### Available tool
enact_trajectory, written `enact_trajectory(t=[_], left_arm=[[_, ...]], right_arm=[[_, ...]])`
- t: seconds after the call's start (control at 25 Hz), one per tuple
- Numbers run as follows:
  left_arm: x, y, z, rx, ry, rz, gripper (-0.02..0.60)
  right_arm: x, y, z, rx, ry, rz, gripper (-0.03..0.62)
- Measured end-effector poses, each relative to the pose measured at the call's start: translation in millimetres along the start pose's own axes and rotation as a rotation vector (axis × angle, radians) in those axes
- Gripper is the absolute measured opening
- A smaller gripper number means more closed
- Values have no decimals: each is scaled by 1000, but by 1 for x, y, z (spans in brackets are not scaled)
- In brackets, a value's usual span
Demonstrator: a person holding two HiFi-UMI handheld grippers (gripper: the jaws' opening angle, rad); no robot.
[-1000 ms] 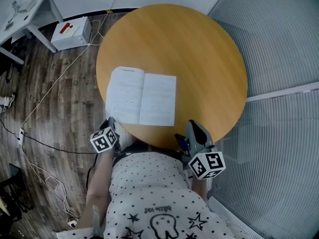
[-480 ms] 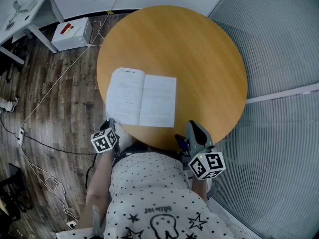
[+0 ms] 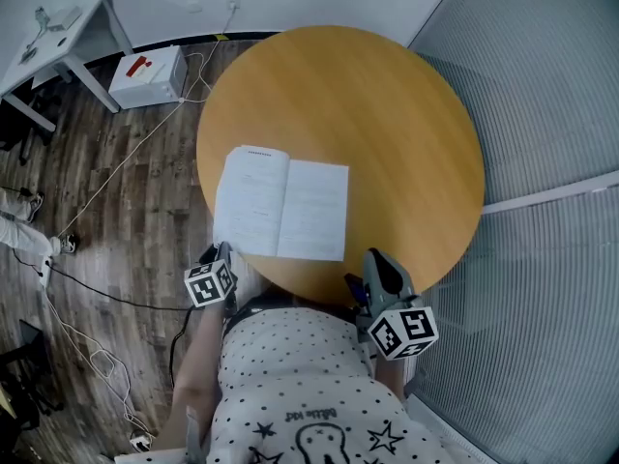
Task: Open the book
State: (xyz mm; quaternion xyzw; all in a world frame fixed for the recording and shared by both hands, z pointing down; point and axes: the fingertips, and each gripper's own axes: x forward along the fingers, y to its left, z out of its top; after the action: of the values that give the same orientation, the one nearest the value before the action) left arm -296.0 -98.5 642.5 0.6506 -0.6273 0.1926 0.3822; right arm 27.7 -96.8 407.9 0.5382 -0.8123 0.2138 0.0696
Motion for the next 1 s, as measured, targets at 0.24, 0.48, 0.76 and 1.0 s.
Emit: enact_trajectory(t=[0.24,0.48,0.76,1.0], left_arm=[[1,3,-2,0,9,6,120],[3,5,-4,2,22,9,127],[-6,15,5,-33,1,27,136],[0,13,1,1,26,13,146]], right_arm=[[2,-2,-2,4,1,4,3],[4,-4,-3,6,3,3,3],[4,-3,4,3,3,-4,3],[8,-5,1,1,6,3,3]])
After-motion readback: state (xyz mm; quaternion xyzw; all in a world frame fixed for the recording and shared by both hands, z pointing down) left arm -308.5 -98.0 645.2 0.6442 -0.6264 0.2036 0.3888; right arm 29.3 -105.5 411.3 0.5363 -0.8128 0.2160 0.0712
